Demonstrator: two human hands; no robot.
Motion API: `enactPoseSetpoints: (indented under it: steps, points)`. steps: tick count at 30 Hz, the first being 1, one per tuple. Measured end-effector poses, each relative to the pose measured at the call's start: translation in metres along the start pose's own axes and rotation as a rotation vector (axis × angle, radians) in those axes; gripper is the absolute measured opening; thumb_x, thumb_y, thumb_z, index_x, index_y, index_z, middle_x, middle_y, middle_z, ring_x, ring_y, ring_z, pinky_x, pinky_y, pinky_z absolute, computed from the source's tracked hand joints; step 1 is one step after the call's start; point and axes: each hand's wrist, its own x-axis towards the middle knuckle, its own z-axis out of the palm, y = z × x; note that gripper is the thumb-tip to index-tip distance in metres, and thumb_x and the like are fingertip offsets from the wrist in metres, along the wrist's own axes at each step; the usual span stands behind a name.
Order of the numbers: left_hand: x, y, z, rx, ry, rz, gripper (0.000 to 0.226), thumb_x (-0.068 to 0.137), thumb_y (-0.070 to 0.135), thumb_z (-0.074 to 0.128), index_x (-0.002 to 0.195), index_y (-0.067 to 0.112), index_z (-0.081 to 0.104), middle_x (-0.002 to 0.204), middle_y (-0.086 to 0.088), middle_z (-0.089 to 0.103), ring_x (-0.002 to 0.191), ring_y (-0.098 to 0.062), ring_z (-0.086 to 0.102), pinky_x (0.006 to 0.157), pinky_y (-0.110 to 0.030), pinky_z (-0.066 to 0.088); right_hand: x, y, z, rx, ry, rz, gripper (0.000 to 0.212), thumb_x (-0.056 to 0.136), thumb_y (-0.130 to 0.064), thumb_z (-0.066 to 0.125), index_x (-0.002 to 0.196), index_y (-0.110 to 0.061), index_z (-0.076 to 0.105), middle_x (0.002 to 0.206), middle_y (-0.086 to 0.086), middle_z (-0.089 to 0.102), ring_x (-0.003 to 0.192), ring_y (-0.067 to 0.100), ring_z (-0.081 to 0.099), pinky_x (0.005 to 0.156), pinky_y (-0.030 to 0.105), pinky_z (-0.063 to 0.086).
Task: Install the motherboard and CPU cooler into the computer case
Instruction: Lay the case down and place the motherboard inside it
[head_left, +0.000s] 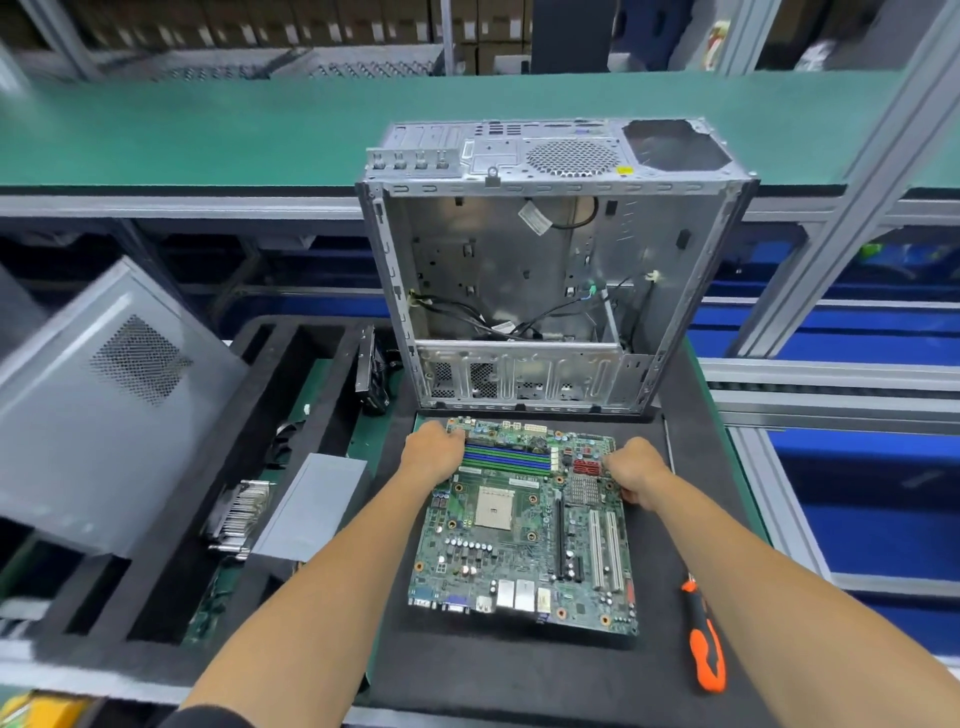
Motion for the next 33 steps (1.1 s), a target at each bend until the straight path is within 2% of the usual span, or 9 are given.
enactPoseSetpoints:
  steps: [8, 12, 15, 18, 20, 26, 29, 31, 33]
  points:
    - [-0.013, 0.0, -0.044, -0.02, 0.106, -0.009, 0.046, 0.098, 0.037, 0.042, 0.117, -0.004, 0.053, 0.115, -0.022, 0.06, 0.105, -0.034, 0.056, 0.084, -0.037, 0.044, -0.007, -0.037, 0.014, 0.003, -0.043, -0.07, 0.023, 0.092, 0.0, 0.048, 0.073, -0.01, 0.039, 0.071, 0.012, 0.034, 0.073, 0.023, 0.036, 0.065, 0.035, 0.027]
    - [-0.005, -0.024, -0.075, -0.007, 0.145, -0.028, 0.05, 0.098, 0.038, 0.043, 0.115, -0.007, 0.054, 0.105, -0.023, 0.064, 0.077, -0.026, 0.057, 0.068, -0.033, 0.043, -0.017, -0.065, 0.039, -0.015, -0.088, -0.073, 0.024, 0.092, 0.002, 0.046, 0.073, -0.01, 0.038, 0.072, 0.01, 0.031, 0.071, 0.021, 0.032, 0.065, 0.036, 0.027]
    - [0.004, -0.045, -0.101, -0.04, 0.194, -0.028, 0.051, 0.097, 0.035, 0.045, 0.117, -0.011, 0.053, 0.092, -0.02, 0.066, 0.063, -0.018, 0.053, 0.068, -0.033, 0.043, -0.025, -0.086, 0.064, -0.007, -0.104, -0.082, 0.023, 0.092, 0.004, 0.045, 0.071, -0.007, 0.042, 0.067, 0.009, 0.031, 0.066, 0.02, 0.032, 0.058, 0.034, 0.026]
    - [0.015, -0.071, -0.13, -0.049, 0.228, -0.029, 0.051, 0.095, 0.033, 0.045, 0.112, -0.013, 0.056, 0.092, -0.022, 0.065, 0.07, -0.024, 0.058, 0.053, -0.028, 0.035, -0.037, -0.108, 0.099, 0.005, -0.124, -0.076, 0.019, 0.094, 0.003, 0.046, 0.078, -0.007, 0.043, 0.066, 0.009, 0.032, 0.061, 0.017, 0.03, 0.053, 0.032, 0.025]
    - [0.024, -0.092, -0.149, -0.046, 0.234, -0.041, 0.052, 0.095, 0.034, 0.043, 0.111, -0.013, 0.057, 0.104, -0.026, 0.064, 0.084, -0.033, 0.062, 0.058, -0.029, 0.036, -0.046, -0.123, 0.124, 0.019, -0.151, -0.055, 0.017, 0.095, 0.001, 0.047, 0.083, -0.01, 0.041, 0.066, 0.008, 0.03, 0.06, 0.016, 0.027, 0.053, 0.032, 0.024]
    - [0.049, -0.15, -0.196, -0.099, 0.263, -0.073, 0.054, 0.095, 0.038, 0.043, 0.111, -0.011, 0.058, 0.108, -0.026, 0.063, 0.095, -0.037, 0.06, 0.075, -0.036, 0.043, -0.064, -0.165, 0.189, 0.037, -0.182, -0.068, 0.022, 0.096, 0.0, 0.045, 0.076, -0.009, 0.045, 0.066, 0.009, 0.036, 0.058, 0.017, 0.029, 0.051, 0.031, 0.025]
    - [0.062, -0.172, -0.215, -0.123, 0.285, -0.071, 0.051, 0.094, 0.036, 0.043, 0.096, -0.011, 0.06, 0.099, -0.027, 0.064, 0.093, -0.039, 0.061, 0.076, -0.037, 0.046, -0.069, -0.187, 0.21, 0.021, -0.178, -0.104, 0.018, 0.098, -0.003, 0.045, 0.08, -0.004, 0.047, 0.072, 0.011, 0.043, 0.058, 0.019, 0.034, 0.053, 0.032, 0.03]
    - [0.069, -0.183, -0.224, -0.141, 0.307, -0.074, 0.044, 0.094, 0.035, 0.044, 0.068, 0.0, 0.053, 0.077, -0.021, 0.062, 0.087, -0.037, 0.061, 0.076, -0.038, 0.046, -0.07, -0.203, 0.22, 0.014, -0.174, -0.134, 0.018, 0.097, -0.003, 0.046, 0.079, -0.005, 0.046, 0.073, 0.012, 0.043, 0.059, 0.019, 0.034, 0.057, 0.033, 0.032]
    - [0.076, -0.191, -0.232, -0.155, 0.336, -0.077, 0.042, 0.095, 0.034, 0.045, 0.059, 0.012, 0.043, 0.064, -0.008, 0.053, 0.079, -0.034, 0.058, 0.073, -0.037, 0.045, -0.071, -0.219, 0.227, -0.011, -0.159, -0.168, 0.021, 0.097, -0.005, 0.049, 0.077, -0.005, 0.047, 0.066, 0.01, 0.041, 0.056, 0.019, 0.035, 0.057, 0.032, 0.032]
